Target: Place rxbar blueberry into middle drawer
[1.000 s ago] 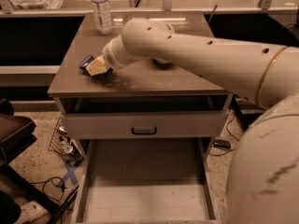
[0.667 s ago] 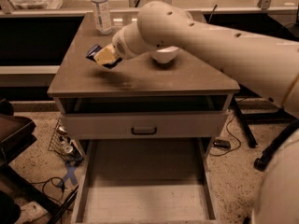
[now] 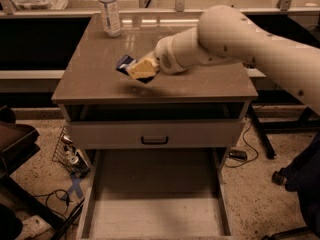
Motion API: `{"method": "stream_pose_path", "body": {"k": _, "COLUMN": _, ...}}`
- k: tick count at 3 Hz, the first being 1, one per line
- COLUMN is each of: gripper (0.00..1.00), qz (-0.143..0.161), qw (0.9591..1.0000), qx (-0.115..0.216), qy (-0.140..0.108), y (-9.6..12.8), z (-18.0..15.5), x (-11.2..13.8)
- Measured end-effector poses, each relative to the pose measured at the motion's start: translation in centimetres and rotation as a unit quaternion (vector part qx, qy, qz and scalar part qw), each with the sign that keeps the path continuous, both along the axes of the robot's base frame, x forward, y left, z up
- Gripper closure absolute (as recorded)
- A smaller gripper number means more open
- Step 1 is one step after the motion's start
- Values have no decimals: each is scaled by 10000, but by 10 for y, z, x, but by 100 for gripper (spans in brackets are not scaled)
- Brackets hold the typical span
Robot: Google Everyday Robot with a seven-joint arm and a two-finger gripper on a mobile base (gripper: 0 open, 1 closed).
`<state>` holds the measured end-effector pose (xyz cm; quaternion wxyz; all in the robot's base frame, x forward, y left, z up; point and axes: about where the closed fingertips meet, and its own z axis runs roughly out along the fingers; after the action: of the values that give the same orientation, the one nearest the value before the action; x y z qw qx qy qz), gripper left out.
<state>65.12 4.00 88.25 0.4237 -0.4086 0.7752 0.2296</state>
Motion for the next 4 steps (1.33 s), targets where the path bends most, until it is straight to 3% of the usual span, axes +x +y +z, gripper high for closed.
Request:
{"method": "stream_pose_path", "body": {"k": 1, "gripper": 100, "qz": 166, "qw": 9998, "qx": 44, "qy": -47, "y": -40, "z": -19, "x": -43}}
{"method": "stream_pose_path", "body": {"k": 2, "gripper": 100, "qz": 36, "qw": 9998, "qx": -159, "qy": 67, "y": -106, "z": -43, "x": -113}}
{"method": "stream_pose_path", "body": {"k": 3, "gripper": 100, "qz": 16, "qw": 9985, "qx": -363, "qy": 398, "y": -125, "z": -101, "x": -162}}
{"method": "stream_pose_path", "body": {"k": 4, "gripper": 100, "qz": -3, "qw": 9985, "qx": -380, "qy": 400, "y": -121, "z": -103, "x": -161}}
